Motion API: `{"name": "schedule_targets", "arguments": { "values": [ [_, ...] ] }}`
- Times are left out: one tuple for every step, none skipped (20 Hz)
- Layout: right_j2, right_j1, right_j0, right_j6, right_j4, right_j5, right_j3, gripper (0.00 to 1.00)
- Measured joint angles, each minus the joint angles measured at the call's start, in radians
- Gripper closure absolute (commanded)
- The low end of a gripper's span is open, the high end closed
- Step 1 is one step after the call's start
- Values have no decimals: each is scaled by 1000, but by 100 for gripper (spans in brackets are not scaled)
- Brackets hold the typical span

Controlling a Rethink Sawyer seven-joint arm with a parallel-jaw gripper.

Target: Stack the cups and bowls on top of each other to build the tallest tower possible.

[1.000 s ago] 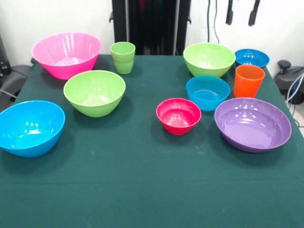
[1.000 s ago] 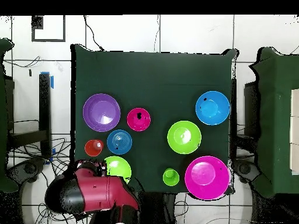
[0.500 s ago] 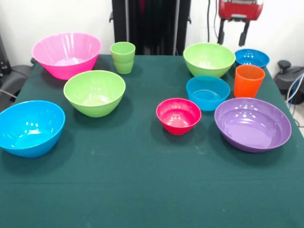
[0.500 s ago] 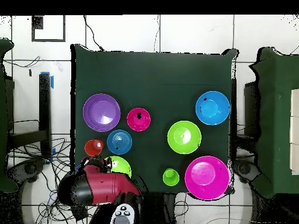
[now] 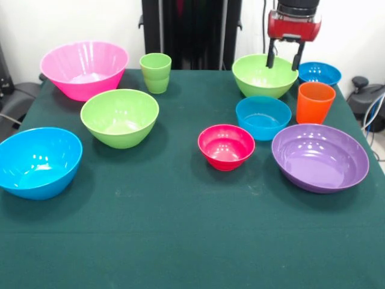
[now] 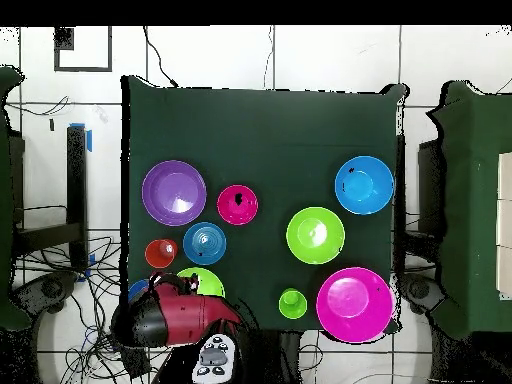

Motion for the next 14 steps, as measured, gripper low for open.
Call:
{"name": "schedule_targets", "arguments": {
  "values": [
    [0, 9, -1, 0, 0, 0, 0, 0],
    [0, 13, -2, 0, 0, 0, 0, 0],
    [0, 19, -3, 0, 0, 0, 0, 0],
    [0, 23, -4, 0, 0, 0, 0, 0],
    [0, 29, -7, 0, -1, 0, 0, 0],
    [0, 35, -9, 0, -2, -2, 0, 0],
    [0, 40, -12, 0, -3, -5, 0, 0],
    [0, 45, -15, 0, -4, -9, 0, 0],
    [0, 50, -18, 0, -5, -14, 0, 0],
    [0, 55, -22, 0, -6, -19, 0, 0],
    [0, 61, -26, 0, -7, -27, 0, 0],
    [0, 66, -30, 0, -7, -35, 0, 0],
    [0, 72, -34, 0, -7, -43, 0, 0],
    [0, 78, -38, 0, -8, -51, 0, 0]
  ]
}}
